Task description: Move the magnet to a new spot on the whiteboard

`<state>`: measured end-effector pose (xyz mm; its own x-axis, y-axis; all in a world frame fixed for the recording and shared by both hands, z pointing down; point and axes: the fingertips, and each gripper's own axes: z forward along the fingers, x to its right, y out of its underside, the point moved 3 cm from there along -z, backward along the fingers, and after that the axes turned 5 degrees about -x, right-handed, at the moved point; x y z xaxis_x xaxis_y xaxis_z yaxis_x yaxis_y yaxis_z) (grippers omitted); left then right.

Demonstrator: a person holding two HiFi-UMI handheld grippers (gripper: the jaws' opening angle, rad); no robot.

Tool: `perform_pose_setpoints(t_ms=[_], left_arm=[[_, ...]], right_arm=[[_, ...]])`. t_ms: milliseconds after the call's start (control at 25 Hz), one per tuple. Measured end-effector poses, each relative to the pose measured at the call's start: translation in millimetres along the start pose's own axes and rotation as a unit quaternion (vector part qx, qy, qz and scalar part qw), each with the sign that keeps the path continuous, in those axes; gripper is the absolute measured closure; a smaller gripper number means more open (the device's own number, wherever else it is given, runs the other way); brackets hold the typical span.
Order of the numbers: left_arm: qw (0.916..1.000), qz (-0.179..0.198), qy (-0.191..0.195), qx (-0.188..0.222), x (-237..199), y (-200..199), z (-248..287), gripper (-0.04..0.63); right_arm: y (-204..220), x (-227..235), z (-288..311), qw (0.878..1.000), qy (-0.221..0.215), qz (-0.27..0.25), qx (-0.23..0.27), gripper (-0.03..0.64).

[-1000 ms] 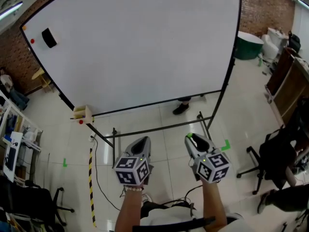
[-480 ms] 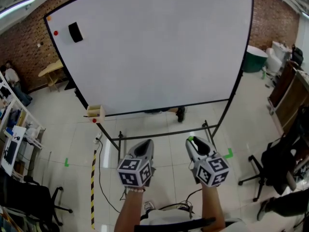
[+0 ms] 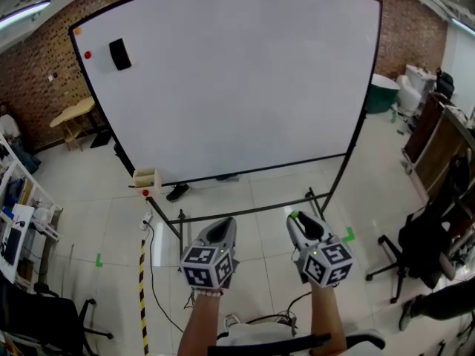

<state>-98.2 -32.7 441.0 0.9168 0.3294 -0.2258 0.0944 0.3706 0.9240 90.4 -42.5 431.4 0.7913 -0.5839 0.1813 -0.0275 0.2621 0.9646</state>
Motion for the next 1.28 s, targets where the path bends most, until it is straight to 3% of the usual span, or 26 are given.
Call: perform_pose_setpoints(t_ms=[760,1280], left_arm=[[0.9997,-0.017,0.018,0.004,-26.7,-3.1,-4.3,0.598],[0.9975,-0.006,0.067,-0.022,-71.5,-6.1,9.1,0.598]], right_arm=[[3.2,-17.3,11.8,1.0,0.03,-0.004,-0.005,0.48],[-20.4,-23.0,34.0,0.994,0.104,-0.029,0.014,0.48]])
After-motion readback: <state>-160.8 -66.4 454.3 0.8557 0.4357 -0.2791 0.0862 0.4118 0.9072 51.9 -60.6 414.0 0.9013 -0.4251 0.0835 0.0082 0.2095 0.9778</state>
